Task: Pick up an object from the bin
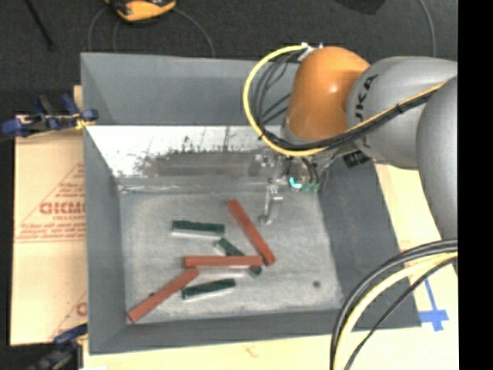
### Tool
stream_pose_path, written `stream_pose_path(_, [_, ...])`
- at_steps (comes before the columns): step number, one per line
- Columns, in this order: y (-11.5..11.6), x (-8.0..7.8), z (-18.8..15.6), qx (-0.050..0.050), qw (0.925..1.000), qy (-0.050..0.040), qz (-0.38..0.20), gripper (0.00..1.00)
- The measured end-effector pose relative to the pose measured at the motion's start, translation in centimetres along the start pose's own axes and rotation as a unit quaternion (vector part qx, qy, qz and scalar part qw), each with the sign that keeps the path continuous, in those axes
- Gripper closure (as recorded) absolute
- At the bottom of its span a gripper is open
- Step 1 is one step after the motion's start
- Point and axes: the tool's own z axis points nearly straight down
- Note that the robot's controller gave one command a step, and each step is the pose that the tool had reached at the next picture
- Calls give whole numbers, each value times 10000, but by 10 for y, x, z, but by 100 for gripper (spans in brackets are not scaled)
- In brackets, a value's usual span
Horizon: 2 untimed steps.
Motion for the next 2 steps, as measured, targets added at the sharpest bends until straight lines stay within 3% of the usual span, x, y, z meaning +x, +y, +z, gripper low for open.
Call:
stream_pose_path(1, [0,-2,-5,0,10000,-41,0,0])
stream_pose_path(2, [13,20,37,18,9996,-65,-264,0])
